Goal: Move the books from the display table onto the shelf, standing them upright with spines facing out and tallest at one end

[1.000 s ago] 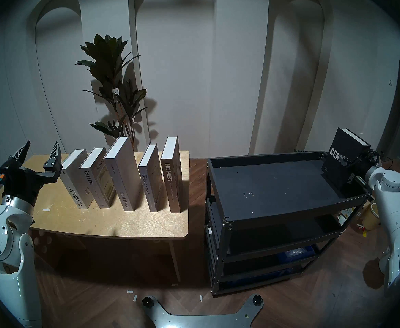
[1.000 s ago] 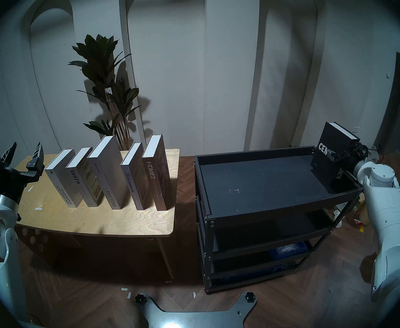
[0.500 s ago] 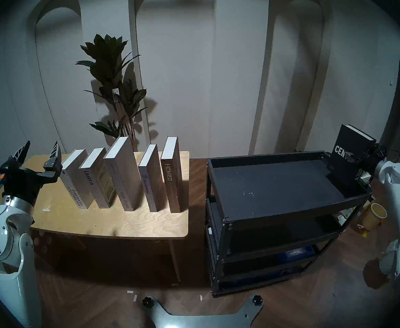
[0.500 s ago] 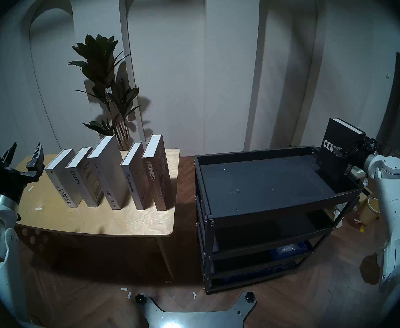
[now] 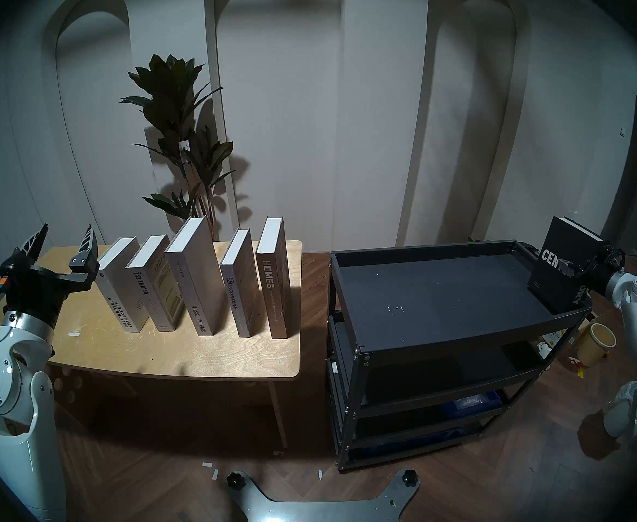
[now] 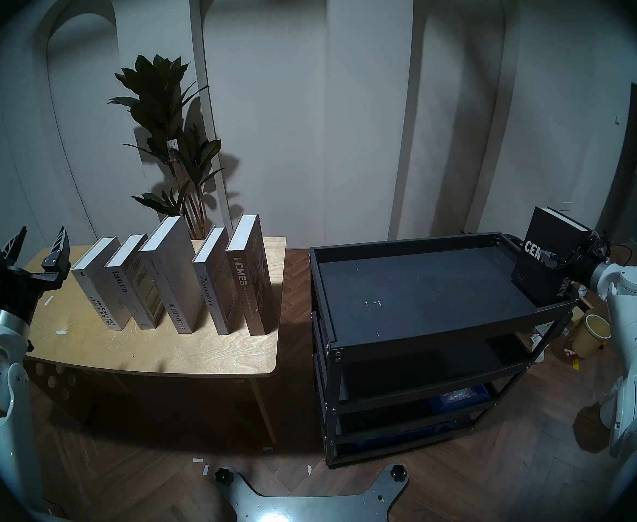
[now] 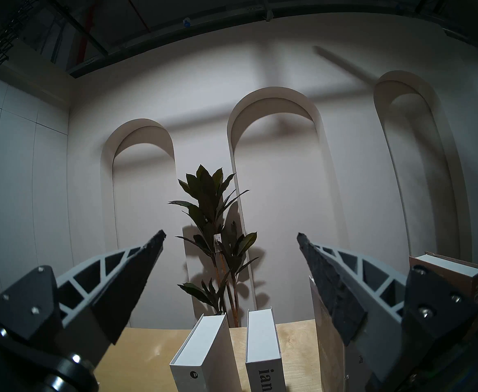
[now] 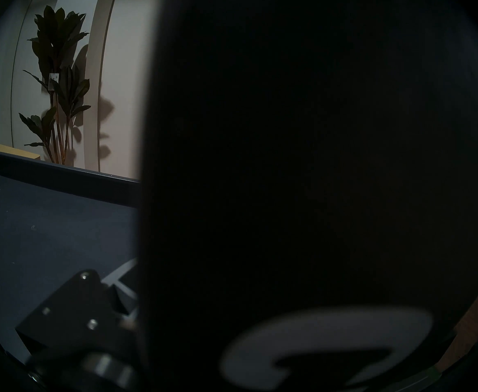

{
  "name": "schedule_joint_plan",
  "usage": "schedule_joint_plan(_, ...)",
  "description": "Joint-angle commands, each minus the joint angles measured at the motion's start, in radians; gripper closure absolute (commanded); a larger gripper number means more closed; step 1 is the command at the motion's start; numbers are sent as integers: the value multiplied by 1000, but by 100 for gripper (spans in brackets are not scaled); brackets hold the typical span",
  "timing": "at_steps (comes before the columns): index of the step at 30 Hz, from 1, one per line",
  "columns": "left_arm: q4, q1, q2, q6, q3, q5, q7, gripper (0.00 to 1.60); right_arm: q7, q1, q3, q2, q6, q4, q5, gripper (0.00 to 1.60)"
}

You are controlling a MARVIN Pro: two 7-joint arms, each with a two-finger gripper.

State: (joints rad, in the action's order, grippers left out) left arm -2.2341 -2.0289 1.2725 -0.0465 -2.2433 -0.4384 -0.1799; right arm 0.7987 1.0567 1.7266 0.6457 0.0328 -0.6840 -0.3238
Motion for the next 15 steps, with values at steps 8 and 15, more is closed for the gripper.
schedule_joint_plan(8,-13,6,-2,4,-5,0,1,0,25,-142,-35,-42,52,51,45,160)
schedule_joint_plan(15,-13,6,-1,4,-5,0,0,0,50,-180,-48,-50,80,92,67,160)
